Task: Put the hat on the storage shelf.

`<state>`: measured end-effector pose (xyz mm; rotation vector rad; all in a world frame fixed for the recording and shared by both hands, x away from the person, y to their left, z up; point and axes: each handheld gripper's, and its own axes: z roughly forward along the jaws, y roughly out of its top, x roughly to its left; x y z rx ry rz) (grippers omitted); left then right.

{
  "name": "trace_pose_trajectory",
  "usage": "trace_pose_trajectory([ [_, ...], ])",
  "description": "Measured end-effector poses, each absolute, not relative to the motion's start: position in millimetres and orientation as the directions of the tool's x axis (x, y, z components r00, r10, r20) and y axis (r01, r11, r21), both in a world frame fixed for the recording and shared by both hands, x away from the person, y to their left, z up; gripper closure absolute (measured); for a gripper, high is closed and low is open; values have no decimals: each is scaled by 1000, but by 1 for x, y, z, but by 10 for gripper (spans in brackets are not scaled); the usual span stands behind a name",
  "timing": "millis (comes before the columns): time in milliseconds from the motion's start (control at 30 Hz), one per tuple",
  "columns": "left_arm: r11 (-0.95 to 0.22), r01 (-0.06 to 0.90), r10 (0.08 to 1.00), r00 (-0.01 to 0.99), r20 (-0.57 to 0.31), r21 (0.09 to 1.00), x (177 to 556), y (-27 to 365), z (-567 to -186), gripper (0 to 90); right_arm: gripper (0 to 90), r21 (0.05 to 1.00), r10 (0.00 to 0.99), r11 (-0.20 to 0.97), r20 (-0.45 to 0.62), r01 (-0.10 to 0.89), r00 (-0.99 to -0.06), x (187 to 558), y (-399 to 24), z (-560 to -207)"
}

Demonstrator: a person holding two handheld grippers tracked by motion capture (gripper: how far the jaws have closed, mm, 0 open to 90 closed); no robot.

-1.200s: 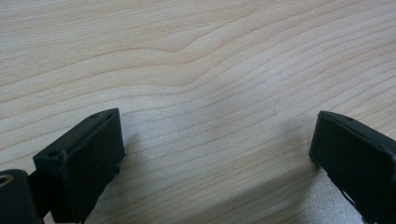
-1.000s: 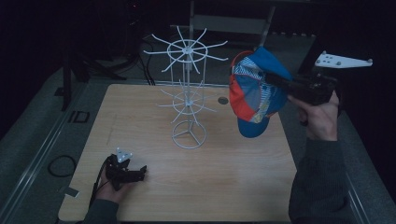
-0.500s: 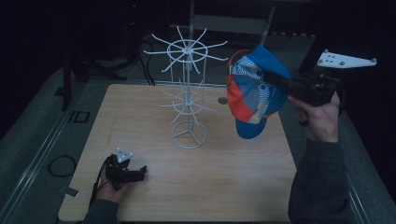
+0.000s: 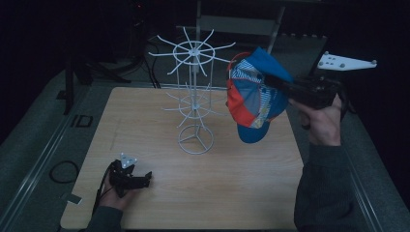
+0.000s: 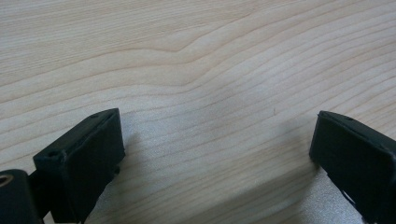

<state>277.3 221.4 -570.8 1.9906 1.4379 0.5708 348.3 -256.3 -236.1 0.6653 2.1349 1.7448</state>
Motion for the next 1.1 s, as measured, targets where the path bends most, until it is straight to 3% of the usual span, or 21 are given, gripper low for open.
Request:
trace_pose_trajectory([
  [433,-227,687,947,320,-7,691,277,222,-571,31,876,970,506,157,81,184,-859,363,-231,-253],
  [800,-225,688,947,320,-10,690,277,222,-571,31,867,949,545,237,46,206,-837,372,-213,-271],
  [1067,-224,688,948,318,-10,690,277,222,-571,31,731,936,584,277,16,218,-811,376,-207,-282],
  [1100,-223,687,948,317,-10,691,277,221,-571,31,683,935,596,282,5,215,-803,375,-207,-284],
])
